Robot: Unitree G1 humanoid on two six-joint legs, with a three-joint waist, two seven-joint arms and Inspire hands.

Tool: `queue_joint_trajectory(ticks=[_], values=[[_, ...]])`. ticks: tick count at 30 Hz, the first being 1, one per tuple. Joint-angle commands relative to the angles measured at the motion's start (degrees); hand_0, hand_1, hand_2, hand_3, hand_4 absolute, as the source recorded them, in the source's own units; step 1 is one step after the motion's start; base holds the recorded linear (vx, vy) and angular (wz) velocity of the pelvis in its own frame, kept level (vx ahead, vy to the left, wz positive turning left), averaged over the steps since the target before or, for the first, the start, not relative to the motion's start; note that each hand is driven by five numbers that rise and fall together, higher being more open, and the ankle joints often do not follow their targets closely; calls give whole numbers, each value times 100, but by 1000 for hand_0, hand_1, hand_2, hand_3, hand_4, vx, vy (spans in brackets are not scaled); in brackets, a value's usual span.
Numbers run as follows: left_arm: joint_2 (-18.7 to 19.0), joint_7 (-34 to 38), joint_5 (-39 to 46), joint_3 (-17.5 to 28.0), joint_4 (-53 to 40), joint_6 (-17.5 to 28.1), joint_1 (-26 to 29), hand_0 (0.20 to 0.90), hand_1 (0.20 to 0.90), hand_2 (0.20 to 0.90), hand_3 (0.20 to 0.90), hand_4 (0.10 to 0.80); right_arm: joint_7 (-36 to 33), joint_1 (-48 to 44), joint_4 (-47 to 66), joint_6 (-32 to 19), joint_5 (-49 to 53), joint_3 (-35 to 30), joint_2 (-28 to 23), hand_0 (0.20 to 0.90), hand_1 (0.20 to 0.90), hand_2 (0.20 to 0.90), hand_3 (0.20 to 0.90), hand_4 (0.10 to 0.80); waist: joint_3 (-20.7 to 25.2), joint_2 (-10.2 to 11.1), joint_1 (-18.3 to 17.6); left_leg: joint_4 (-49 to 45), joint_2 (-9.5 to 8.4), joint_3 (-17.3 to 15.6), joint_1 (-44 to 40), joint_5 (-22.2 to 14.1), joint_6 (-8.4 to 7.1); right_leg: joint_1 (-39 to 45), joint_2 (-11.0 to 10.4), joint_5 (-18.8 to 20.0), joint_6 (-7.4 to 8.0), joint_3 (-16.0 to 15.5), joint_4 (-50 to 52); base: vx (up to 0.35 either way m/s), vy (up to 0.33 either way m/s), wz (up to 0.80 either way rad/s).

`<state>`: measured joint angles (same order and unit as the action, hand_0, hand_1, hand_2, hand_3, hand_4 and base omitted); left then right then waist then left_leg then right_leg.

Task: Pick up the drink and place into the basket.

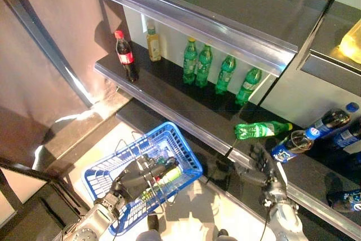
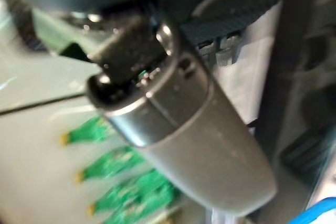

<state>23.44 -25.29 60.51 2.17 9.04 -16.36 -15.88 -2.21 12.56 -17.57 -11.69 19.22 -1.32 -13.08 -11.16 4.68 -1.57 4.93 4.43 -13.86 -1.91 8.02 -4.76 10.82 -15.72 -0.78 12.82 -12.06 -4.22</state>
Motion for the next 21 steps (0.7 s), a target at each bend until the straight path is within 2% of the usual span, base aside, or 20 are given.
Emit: queue_joint_trajectory(ticks=[1,7,12,21], values=[[-345,-1035,889,891,-569,1304,1115,300,300,300,200,100,60,-198,-493,-432,534,-242,-228,900,900,900,900,800,911,-313,130,7,-100,81,-556,-1028,146,-449,428,411,-262,-102,-22,-8,-12,-7],[-407,-951,693,1009,536,1350,1218,300,300,300,200,100,105,-400,-1574,-320,905,-359,-275,900,900,900,900,800,904,-321,144,7,-87,45,-549,-1026,128,-447,466,404,-285,-89,-20,-13,-9,-13],[-418,-979,457,1073,1672,1562,1290,300,300,300,200,100,331,-521,-2821,-387,878,-581,-319,900,900,900,900,800,912,-347,174,7,-96,35,-547,-1034,141,-451,512,380,-318,-62,-4,0,0,0],[-391,-575,168,1075,2981,1759,1480,300,300,300,200,100,603,-667,-3864,-312,878,-659,-334,900,900,900,900,800,943,-406,154,7,-124,14,-580,-1056,164,-441,552,353,-348,-10,16,0,0,0]])
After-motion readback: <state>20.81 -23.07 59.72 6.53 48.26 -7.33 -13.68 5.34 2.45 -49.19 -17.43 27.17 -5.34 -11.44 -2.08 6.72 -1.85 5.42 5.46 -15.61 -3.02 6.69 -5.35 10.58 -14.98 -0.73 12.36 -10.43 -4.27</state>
